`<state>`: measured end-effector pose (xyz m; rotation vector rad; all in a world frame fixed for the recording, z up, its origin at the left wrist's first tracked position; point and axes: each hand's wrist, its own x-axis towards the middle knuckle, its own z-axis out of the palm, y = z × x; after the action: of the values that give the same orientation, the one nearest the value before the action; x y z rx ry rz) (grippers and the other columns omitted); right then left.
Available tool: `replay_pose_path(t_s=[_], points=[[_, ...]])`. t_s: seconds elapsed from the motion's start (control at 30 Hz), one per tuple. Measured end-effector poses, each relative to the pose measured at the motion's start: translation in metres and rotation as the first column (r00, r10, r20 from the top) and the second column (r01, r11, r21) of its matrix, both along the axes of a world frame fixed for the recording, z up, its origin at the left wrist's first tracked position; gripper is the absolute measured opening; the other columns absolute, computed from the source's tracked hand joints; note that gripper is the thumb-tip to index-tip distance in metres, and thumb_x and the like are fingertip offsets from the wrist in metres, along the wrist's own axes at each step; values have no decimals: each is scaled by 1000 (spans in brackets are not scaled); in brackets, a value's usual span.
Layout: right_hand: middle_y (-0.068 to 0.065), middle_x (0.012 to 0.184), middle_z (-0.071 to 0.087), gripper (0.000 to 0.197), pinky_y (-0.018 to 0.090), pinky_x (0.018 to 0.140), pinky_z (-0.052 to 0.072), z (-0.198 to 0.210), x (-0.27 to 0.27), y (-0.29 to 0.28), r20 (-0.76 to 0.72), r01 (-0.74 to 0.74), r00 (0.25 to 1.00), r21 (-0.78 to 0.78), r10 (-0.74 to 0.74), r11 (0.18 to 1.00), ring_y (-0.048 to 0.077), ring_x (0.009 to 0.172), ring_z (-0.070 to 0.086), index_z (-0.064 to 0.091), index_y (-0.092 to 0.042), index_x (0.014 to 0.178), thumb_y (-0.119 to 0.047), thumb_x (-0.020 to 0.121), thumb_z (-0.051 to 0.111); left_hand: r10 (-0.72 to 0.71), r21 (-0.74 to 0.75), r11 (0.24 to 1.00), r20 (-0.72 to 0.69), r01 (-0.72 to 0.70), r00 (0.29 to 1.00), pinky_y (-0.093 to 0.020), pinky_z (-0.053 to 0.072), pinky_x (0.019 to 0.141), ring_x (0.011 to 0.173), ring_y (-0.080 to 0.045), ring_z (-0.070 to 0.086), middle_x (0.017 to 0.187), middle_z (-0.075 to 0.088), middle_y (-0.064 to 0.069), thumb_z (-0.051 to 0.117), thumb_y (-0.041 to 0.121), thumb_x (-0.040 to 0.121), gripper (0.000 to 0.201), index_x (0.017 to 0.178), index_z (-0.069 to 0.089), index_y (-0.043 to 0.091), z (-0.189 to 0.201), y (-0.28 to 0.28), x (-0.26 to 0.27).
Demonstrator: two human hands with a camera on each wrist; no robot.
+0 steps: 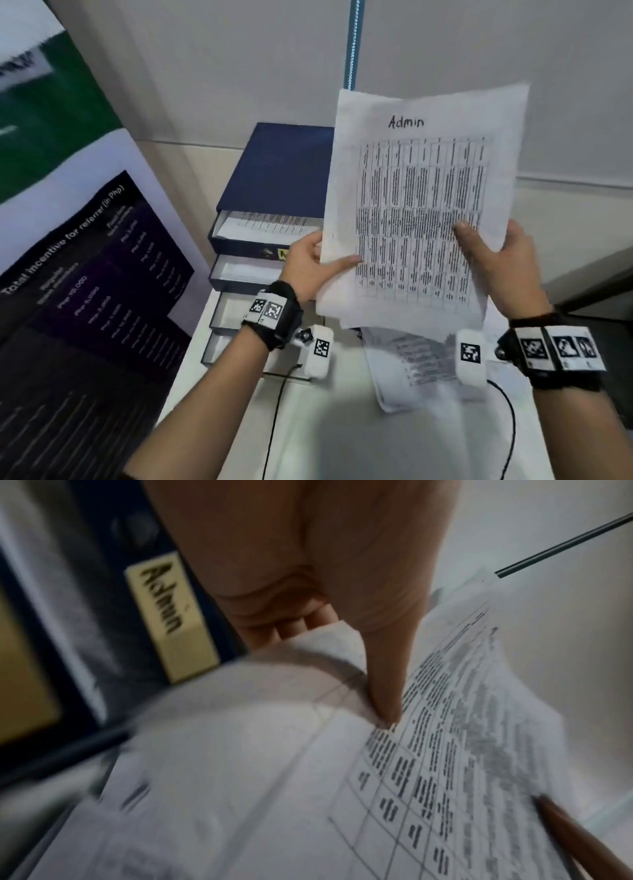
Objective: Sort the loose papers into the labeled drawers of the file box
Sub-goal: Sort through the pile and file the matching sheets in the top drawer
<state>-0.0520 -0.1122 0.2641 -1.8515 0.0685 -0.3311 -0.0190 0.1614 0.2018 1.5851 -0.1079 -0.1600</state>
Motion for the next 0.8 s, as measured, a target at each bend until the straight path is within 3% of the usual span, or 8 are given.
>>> replay_pose_path(t_s=[0.07, 0.23, 0.33, 0.4, 0.5, 0.6, 0.7, 0.8], points=[[-6, 115, 69, 46, 34, 91, 55, -1, 8, 16, -2, -40, 999, -9, 40, 999, 9, 105, 67, 55, -24, 130, -36, 88, 71, -7, 31, 1000, 18, 6, 1000, -29, 59, 74, 91, -17, 74, 103, 76, -1, 74, 16, 87, 38, 123, 61, 15, 14, 19, -3], [-9, 134, 59, 85, 25, 84, 57, -20, 11, 69, -141, -229, 958, 152, 250, 962, 1, 106, 67, 13, -39, 154, -13, 92, 66, 46, -23, 999, -61, -47, 997, -42, 53, 94, 105, -20, 69, 116, 72, -5, 48, 9, 102, 32, 133, 52, 16, 23, 78, -9], [-17, 134, 50, 63, 9, 79, 52, -29, 12, 101, -216, -232, 936, 220, 279, 948, -19, 97, 59, 37, -27, 148, -9, 94, 62, 89, 70, 994, -103, -82, 991, -40, 56, 88, 101, -19, 72, 111, 74, -4, 71, 27, 90, 74, 148, 27, 28, 28, 111, -22], [0, 132, 61, 42, 19, 81, 56, -34, 14, 120, -314, -255, 871, 367, 377, 894, -1, 101, 68, 55, -16, 136, -11, 95, 61, 107, 132, 987, -101, -93, 989, -45, 56, 90, 103, -23, 71, 114, 73, -4, 80, 23, 81, 94, 153, 20, 28, 30, 134, -31], [14, 122, 68, 31, 24, 79, 58, -32, 16, 140, -409, -273, 722, 573, 558, 773, 19, 107, 69, 62, -5, 126, -16, 97, 58, 163, 58, 986, -129, -157, 978, -42, 55, 94, 109, -22, 68, 126, 68, -6, 73, 16, 87, 68, 146, 40, 21, 40, 160, -41], [14, 123, 68, 31, 23, 88, 56, -34, 21, 157, -422, -282, 641, 647, 641, 708, 21, 115, 65, 61, 1, 125, -10, 97, 56, 194, -37, 979, -166, -202, 967, -25, 60, 66, 83, -15, 74, 106, 76, -3, 58, 7, 96, 44, 135, 50, 25, 56, 176, -51], [16, 122, 68, 31, 30, 98, 52, -36, 31, 170, -451, -289, 632, 617, 630, 732, 23, 114, 65, 62, 3, 124, -10, 96, 58, 197, -15, 979, -141, -201, 970, -17, 54, 58, 73, -10, 73, 95, 76, -1, 56, 9, 97, 43, 137, 49, 24, 57, 184, -55], [12, 105, 73, 29, 22, 72, 59, -36, 45, 183, -480, -240, 685, 562, 548, 792, 14, 88, 73, 62, 4, 123, -8, 97, 57, 204, 25, 979, -176, -203, 963, -17, 49, 47, 55, -8, 66, 78, 74, 1, 63, 13, 94, 42, 132, 51, 24, 51, 188, -53]])
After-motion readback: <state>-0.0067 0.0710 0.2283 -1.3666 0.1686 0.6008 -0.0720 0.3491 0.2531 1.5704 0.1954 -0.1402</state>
